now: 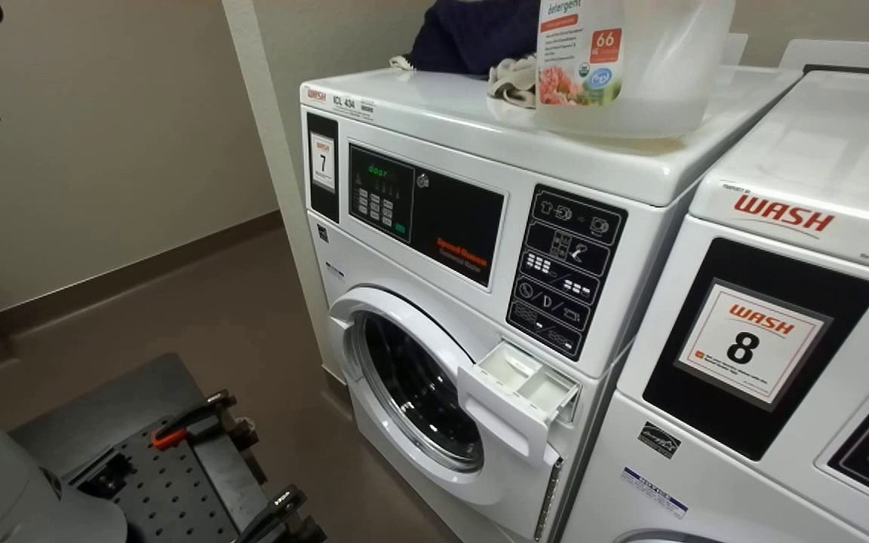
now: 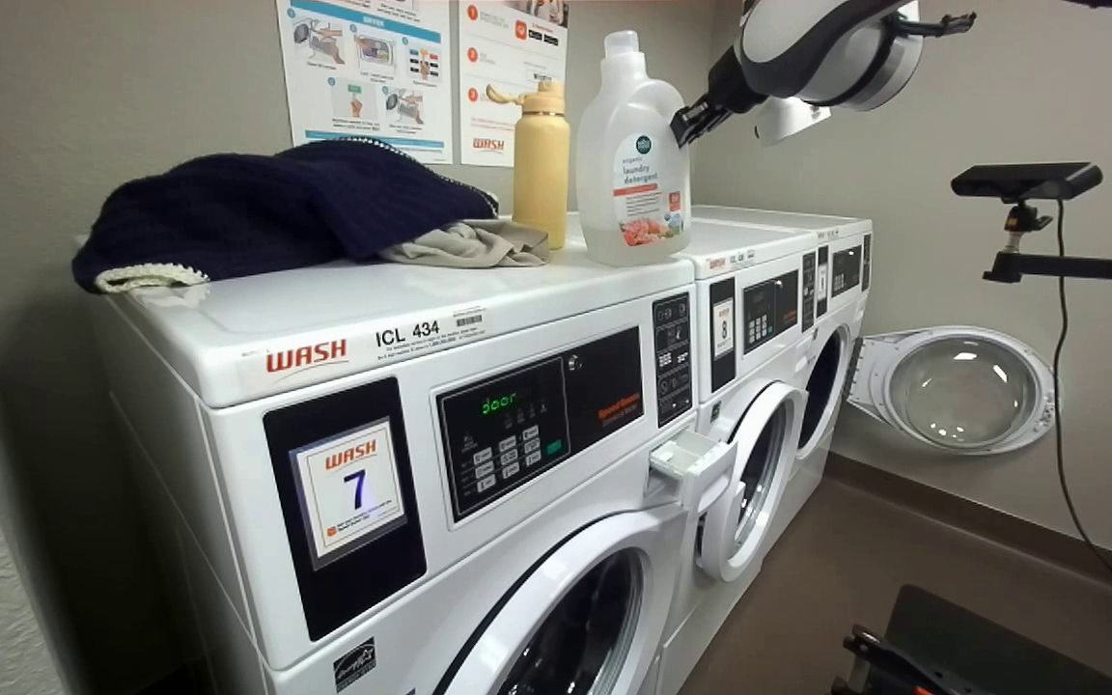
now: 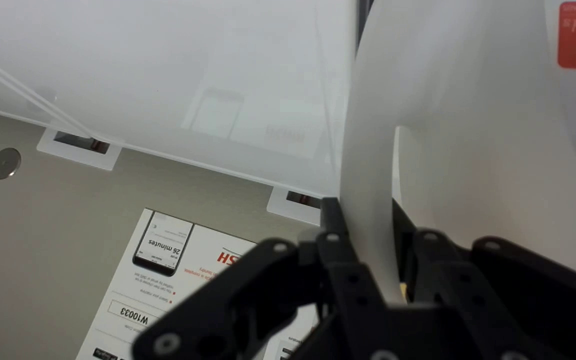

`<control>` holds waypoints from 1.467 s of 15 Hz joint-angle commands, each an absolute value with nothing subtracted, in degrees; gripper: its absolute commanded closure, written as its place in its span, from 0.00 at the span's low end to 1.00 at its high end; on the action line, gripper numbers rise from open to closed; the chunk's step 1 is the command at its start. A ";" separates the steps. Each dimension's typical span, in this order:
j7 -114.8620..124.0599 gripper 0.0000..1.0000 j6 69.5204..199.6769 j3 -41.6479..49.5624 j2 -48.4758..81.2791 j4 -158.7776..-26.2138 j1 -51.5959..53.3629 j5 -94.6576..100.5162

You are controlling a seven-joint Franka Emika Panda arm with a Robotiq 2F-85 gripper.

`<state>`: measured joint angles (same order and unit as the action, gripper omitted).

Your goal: Put the dish washing liquid in the washing machine and close the drawer

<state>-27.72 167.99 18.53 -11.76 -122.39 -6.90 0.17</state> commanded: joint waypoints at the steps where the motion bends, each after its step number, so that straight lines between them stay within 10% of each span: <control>1: -27.81 0.93 169.36 19.11 -8.72 -118.79 -6.08 -2.20; 3: -28.23 0.52 168.25 18.97 -8.90 -118.46 -6.05 -3.10; 11: -26.02 0.01 157.65 17.63 -14.60 -118.10 -7.42 -1.69; 22: -26.50 0.00 117.71 15.48 -27.77 -120.31 -8.02 6.48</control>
